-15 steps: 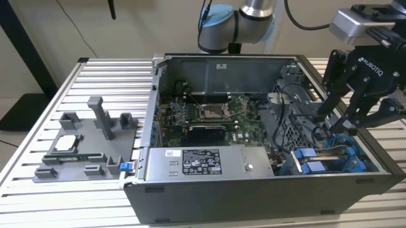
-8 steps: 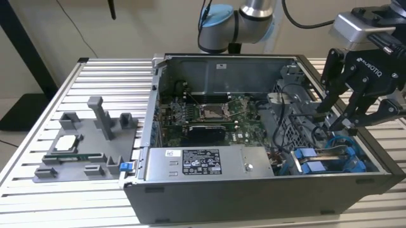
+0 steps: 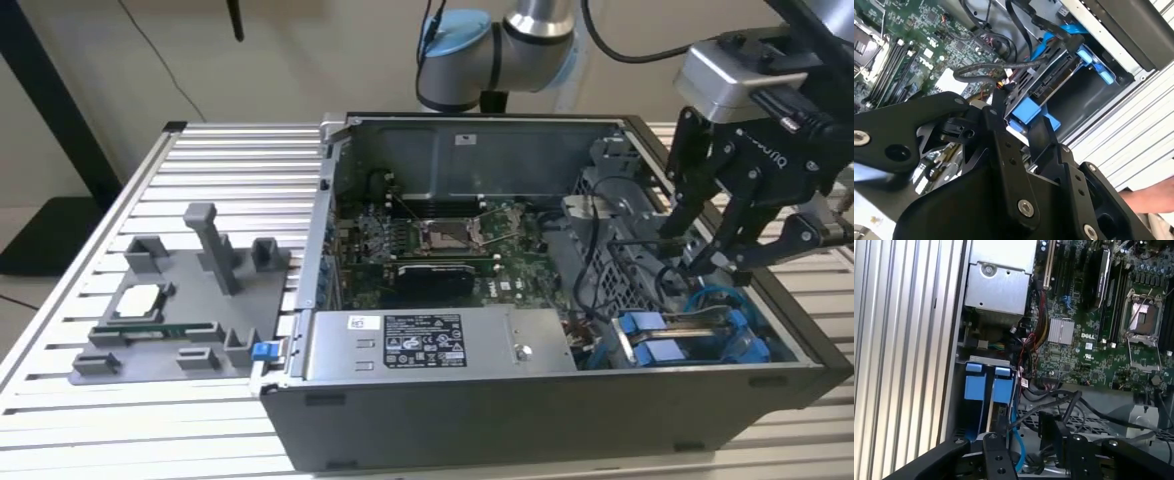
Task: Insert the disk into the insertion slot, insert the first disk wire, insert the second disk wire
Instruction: 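Insert the first disk wire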
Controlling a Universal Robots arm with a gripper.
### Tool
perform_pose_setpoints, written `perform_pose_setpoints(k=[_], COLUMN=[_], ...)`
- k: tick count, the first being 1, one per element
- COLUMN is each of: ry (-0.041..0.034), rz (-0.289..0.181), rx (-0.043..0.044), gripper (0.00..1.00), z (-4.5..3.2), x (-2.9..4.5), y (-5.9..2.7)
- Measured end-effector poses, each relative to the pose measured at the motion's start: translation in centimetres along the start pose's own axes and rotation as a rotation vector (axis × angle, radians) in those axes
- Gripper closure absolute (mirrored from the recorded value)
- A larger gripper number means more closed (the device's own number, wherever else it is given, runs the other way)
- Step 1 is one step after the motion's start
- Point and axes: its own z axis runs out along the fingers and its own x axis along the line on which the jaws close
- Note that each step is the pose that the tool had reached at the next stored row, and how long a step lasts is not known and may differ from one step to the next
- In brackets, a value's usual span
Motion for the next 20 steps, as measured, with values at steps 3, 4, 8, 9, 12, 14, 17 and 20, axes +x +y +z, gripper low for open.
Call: perform_pose_setpoints(k=[3,4,8,9,12,14,17,20], ry=[0.0001,0.0009,0.0087,0.0113,0.0215,0.0393,0.0857,0.0902], rz=[-0.004,-0.004,-0.007,-0.008,-0.011,-0.012,-0.013,-0.013], rx=[0.0101,0.0116,0.0339,0.0458,0.0746,0.0733,0.0675,0.0670], gripper=[0.00,0.00,0.00,0.00,0.00,0.00,0.00,0.00], z=[0.33,0.37,0.54,0.56,0.57,0.58,0.58,0.62], x=[-0.37,-0.68,-1.75,-1.84,-1.88,-1.89,-1.97,-2.26], y=[0.38,0.39,0.38,0.40,0.57,0.71,0.83,1.16])
